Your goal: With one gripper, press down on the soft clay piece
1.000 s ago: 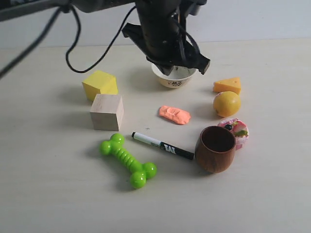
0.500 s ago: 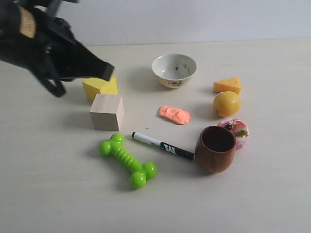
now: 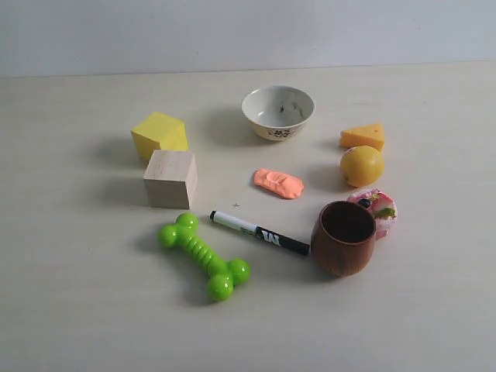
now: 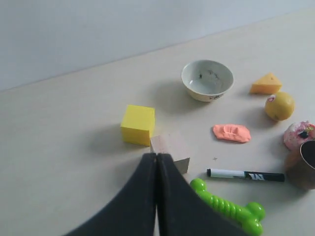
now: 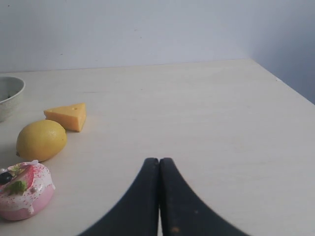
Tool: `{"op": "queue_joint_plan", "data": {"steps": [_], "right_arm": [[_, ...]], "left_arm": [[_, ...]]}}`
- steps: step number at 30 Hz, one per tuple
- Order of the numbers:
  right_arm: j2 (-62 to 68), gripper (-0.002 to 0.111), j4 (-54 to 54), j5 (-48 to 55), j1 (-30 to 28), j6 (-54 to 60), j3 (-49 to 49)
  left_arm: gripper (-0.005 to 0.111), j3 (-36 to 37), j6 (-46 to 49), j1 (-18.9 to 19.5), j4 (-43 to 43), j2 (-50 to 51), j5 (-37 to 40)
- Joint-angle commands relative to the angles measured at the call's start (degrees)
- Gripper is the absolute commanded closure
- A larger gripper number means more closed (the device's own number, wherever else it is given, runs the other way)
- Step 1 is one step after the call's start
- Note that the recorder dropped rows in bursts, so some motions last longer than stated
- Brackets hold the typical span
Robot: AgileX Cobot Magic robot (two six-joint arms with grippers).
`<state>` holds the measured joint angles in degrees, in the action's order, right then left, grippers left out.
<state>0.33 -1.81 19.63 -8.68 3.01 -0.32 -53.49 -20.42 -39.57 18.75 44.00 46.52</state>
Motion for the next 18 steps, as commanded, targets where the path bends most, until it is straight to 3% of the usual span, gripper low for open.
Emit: {"op": "queue_joint_plan", "data": {"steps": [1,8,18], "right_arm": [[-0.33,0.108,0.28,-0.28,0.0,-0.05,0.32],[-0.33,0.108,0.28,-0.28,0.0,-0.05,0.32],[-0.33,0.108,0.28,-0.28,0.0,-0.05,0.32]], "left_arm": [[0.107,0.34,-0.48,0.25,1.02,-7.94,5.64],[0.107,0.34,-0.5,0.25,1.02,-17.2,9.12],[0.107,0.81,-1.51,0.38,1.02,-18.23,5.86]]}}
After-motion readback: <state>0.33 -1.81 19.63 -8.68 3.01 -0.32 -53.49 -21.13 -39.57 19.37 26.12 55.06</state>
